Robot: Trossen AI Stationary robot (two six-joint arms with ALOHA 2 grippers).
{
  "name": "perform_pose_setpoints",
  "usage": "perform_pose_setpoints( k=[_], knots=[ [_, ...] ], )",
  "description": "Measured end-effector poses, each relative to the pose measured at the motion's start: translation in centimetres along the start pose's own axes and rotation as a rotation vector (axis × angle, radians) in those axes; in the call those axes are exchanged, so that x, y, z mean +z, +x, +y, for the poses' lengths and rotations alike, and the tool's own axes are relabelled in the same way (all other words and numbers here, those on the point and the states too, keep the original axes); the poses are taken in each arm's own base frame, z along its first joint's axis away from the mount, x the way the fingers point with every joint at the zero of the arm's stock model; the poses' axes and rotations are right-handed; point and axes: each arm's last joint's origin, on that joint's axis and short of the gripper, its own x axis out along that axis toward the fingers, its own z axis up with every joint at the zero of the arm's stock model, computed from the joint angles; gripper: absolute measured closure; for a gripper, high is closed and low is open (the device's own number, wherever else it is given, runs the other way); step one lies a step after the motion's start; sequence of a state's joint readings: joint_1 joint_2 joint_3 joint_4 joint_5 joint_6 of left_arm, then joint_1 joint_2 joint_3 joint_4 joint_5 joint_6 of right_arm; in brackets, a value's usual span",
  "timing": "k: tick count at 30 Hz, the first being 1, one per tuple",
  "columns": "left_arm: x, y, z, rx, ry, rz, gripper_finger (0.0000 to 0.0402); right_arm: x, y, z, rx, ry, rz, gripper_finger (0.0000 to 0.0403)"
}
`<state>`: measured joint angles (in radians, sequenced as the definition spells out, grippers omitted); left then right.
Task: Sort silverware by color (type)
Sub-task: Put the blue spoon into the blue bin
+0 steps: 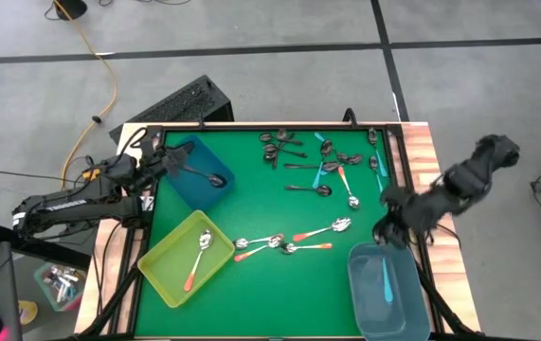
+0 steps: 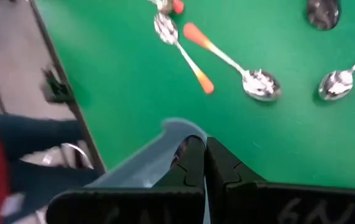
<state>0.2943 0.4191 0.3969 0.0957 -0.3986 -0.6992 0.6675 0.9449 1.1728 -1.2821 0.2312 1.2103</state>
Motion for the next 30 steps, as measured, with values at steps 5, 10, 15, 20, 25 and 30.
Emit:
perform_pose_setpoints(
  k=[5, 10, 15, 20, 25, 30],
  knots=[
    [-0.1, 0.0, 0.3, 0.053, 0.011, -0.013, 0.0333, -2.3, 2.7, 1.4, -0.101, -0.007, 0.048, 0.0395],
    [-0.1, 0.0, 0.4, 0.085, 0.018, -0.022, 0.0333, -4.1, 4.6, 2.1, -0.161, 0.021, 0.081, 0.0395],
    [-0.2, 0.0, 0.5, 0.092, 0.023, -0.015, 0.0333, -5.8, 5.9, 2.5, -0.192, 0.060, 0.097, 0.0395],
    [-0.3, 0.0, 0.6, 0.098, 0.028, -0.007, 0.0333, -6.9, 7.4, 2.4, -0.210, 0.069, 0.108, 0.0395],
    [-0.3, 0.0, 0.6, 0.099, 0.027, -0.007, 0.0333, -7.4, 9.3, 2.5, -0.211, 0.075, 0.131, 0.0395],
    [-0.3, 0.0, 0.6, 0.098, 0.028, -0.007, 0.0333, -7.5, 9.7, 2.2, -0.225, 0.075, 0.131, 0.0395]
  ],
)
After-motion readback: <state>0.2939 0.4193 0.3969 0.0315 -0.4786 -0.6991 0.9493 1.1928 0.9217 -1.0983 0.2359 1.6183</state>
